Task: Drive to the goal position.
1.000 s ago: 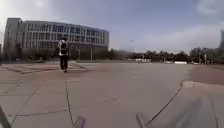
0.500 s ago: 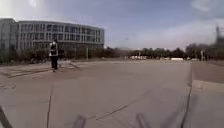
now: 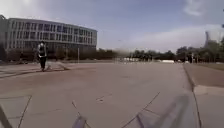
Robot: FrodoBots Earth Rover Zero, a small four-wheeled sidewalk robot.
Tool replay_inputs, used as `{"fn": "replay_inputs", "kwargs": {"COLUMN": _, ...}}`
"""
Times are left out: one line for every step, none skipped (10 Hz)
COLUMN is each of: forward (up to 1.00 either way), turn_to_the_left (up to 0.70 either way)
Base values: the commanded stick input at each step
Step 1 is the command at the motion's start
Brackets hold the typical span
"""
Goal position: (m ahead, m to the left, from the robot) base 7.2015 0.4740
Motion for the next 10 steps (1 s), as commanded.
{"fn": "replay_inputs", "kwargs": {"forward": 1.00, "turn_to_the_left": -0.27}}
{"fn": "replay_inputs", "kwargs": {"forward": 1.00, "turn_to_the_left": -0.27}}
{"fn": "replay_inputs", "kwargs": {"forward": 1.00, "turn_to_the_left": -0.20}}
{"fn": "replay_inputs", "kwargs": {"forward": 1.00, "turn_to_the_left": 0.00}}
{"fn": "replay_inputs", "kwargs": {"forward": 1.00, "turn_to_the_left": 0.00}}
{"fn": "replay_inputs", "kwargs": {"forward": 1.00, "turn_to_the_left": 0.00}}
{"fn": "replay_inputs", "kwargs": {"forward": 1.00, "turn_to_the_left": 0.00}}
{"fn": "replay_inputs", "kwargs": {"forward": 1.00, "turn_to_the_left": 0.00}}
{"fn": "replay_inputs", "kwargs": {"forward": 1.00, "turn_to_the_left": 0.00}}
{"fn": "replay_inputs", "kwargs": {"forward": 1.00, "turn_to_the_left": 0.00}}
